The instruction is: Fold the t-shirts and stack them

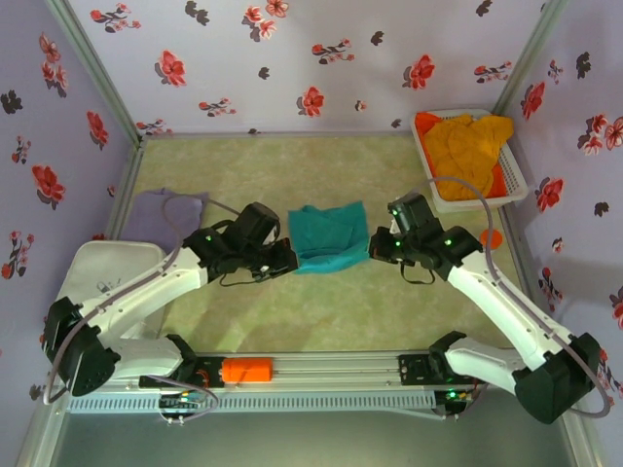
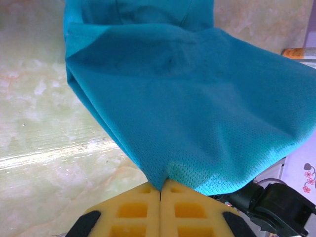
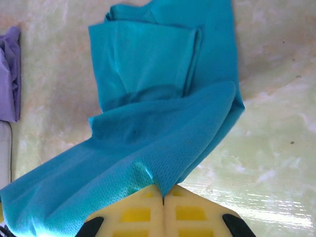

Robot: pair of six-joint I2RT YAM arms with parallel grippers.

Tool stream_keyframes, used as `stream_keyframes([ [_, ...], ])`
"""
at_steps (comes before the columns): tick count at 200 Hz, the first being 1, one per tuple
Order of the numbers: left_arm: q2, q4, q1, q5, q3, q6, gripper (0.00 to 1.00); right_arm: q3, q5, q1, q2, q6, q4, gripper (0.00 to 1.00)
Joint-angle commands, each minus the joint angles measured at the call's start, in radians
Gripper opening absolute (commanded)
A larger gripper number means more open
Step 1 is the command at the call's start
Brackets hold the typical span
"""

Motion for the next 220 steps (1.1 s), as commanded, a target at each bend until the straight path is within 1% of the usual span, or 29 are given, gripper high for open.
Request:
stream_keyframes([
  [1,0.019,-0.051,0.009,-0.026,0.06,0.012,0.0,0.06,0.008,-0.003,0.028,-0.032,-0.044,0.0],
  [36,0.059,-0.06,0.046,-0.026,0.116,0.054,0.0,0.106,-0.013,-0.043,0.074,-0.052,-0.037,0.0],
  [57,0.099,-0.085,0.075,-0.02,0.166,0.095,0.0,0.124,-0.05,-0.078,0.098,-0.056,-0.016,0.0],
  [85,0.142,-0.069,0.117,0.008,0.179,0.124,0.0,0.144,-0.108,-0.121,0.15,-0.071,-0.001,0.0],
  [113,0.175,-0.067,0.159,0.014,0.219,0.156,0.0,0.167,-0.123,-0.138,0.189,-0.077,0.019,0.0],
  [152,0.246,-0.074,0.2,0.051,0.297,0.203,0.0,0.217,-0.132,-0.156,0.26,-0.096,0.031,0.0],
  [220,0.356,-0.034,0.277,0.11,0.342,0.244,0.0,0.286,-0.166,-0.208,0.395,-0.13,0.074,0.0],
])
